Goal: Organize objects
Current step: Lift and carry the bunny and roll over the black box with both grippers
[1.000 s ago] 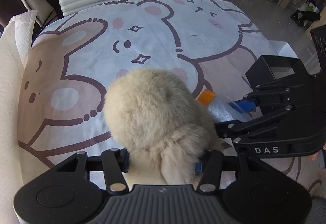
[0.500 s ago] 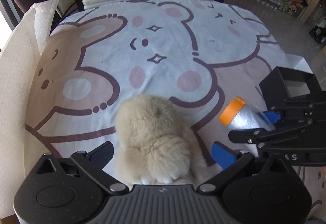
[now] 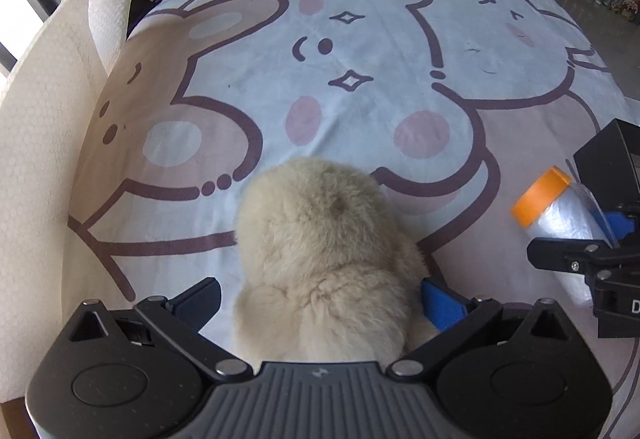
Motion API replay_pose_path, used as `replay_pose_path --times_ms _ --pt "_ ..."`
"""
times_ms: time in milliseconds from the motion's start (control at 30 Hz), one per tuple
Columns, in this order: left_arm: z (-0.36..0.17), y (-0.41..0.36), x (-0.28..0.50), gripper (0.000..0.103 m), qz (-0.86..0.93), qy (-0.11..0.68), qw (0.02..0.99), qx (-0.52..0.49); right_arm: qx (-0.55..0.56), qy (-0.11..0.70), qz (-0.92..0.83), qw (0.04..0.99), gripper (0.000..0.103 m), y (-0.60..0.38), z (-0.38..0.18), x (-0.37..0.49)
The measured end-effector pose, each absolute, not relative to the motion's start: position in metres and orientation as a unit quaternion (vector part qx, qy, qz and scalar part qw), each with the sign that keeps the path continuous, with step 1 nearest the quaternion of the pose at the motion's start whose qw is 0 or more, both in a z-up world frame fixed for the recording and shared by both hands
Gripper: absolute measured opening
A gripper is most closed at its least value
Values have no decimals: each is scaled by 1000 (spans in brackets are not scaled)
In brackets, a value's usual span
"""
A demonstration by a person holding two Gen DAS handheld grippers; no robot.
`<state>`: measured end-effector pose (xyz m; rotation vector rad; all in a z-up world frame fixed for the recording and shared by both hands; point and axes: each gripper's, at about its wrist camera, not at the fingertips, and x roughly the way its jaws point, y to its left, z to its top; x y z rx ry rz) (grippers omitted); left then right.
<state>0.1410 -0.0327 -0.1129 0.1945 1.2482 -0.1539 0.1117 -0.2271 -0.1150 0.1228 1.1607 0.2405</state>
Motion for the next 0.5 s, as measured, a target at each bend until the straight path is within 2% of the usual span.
replay_pose_path --times_ms 133,167,200,300,400,500 --pt "-124 -28 141 103 -68 604 791 63 59 548 108 827 43 -229 -116 112" --pt "-125 -27 141 98 -70 606 790 59 59 549 107 827 43 -228 -117 113" --pt "-125 -27 141 87 -73 606 790 56 59 549 107 827 43 -228 -117 113" --pt "-123 -26 141 64 -80 610 787 55 58 549 107 827 43 -227 -117 113" --pt "-119 -28 139 53 -89 608 786 62 58 547 105 828 43 -227 -115 112" --pt "-113 -29 137 49 -94 601 791 69 56 546 103 829 43 -225 -113 111"
